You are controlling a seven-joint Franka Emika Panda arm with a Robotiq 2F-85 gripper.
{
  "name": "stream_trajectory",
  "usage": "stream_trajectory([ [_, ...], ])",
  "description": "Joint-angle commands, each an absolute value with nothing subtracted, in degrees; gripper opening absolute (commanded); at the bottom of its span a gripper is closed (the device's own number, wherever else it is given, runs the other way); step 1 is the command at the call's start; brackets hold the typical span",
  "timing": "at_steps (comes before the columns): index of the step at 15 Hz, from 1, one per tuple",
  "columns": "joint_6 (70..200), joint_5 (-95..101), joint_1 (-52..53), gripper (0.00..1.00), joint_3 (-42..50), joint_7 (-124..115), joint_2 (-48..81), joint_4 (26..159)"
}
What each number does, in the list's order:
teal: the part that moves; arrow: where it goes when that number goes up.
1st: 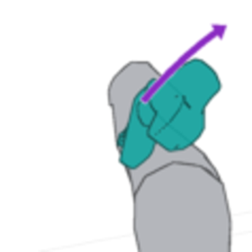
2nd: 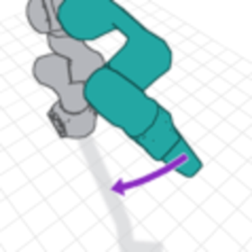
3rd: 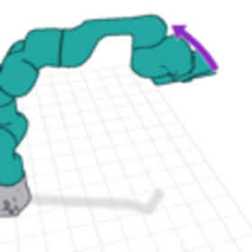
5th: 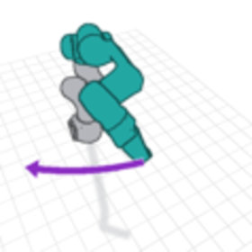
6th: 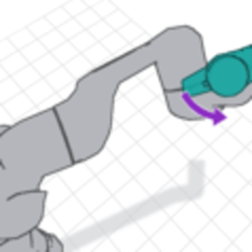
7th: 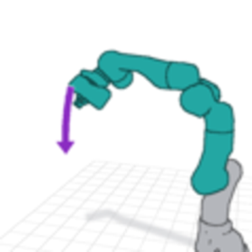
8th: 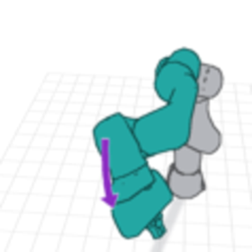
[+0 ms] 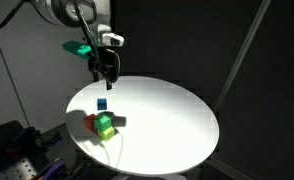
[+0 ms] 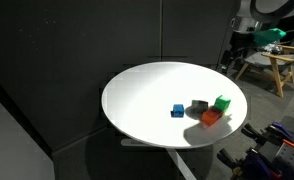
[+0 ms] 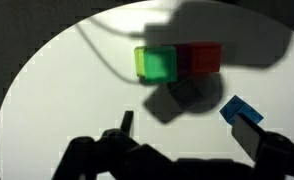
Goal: Put the light green block on the table
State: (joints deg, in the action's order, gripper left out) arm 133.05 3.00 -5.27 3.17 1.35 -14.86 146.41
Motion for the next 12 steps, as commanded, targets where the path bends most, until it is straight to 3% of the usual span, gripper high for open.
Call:
stream_trajectory([
  [1,135.22,5.03,-5.64,1.0,3.5,0.87,-12.43,146.2],
  [12,136.05,3.73,-5.06,1.0,3.83,1.76,-12.28,147.09],
])
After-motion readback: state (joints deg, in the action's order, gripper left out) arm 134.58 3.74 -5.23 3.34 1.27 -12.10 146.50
